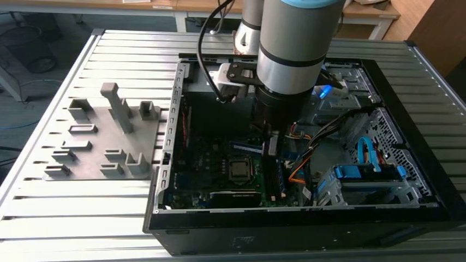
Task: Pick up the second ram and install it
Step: 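Insert the second ram into the second slot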
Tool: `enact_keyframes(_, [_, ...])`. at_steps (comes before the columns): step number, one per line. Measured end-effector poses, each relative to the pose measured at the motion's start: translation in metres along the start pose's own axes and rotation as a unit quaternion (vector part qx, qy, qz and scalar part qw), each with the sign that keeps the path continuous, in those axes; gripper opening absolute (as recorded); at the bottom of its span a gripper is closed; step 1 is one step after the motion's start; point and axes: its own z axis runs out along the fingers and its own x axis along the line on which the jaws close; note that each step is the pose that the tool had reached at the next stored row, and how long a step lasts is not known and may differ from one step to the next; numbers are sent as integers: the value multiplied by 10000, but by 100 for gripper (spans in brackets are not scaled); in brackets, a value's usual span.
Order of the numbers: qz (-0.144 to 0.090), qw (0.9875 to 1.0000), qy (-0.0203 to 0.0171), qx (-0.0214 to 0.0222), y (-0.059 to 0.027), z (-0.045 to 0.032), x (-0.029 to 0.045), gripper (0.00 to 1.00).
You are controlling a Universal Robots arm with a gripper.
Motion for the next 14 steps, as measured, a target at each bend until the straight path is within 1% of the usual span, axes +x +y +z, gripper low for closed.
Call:
enact_keyframes(4, [149, 9999, 6, 0, 0, 2, 0, 14])
enact_keyframes(8, [312, 9995, 12, 1, 0, 4, 0, 14])
enact_keyframes(11, [449, 9990, 16, 2, 0, 7, -1, 14])
enact_keyframes(14, [616, 9981, 23, 2, 1, 10, -2, 14])
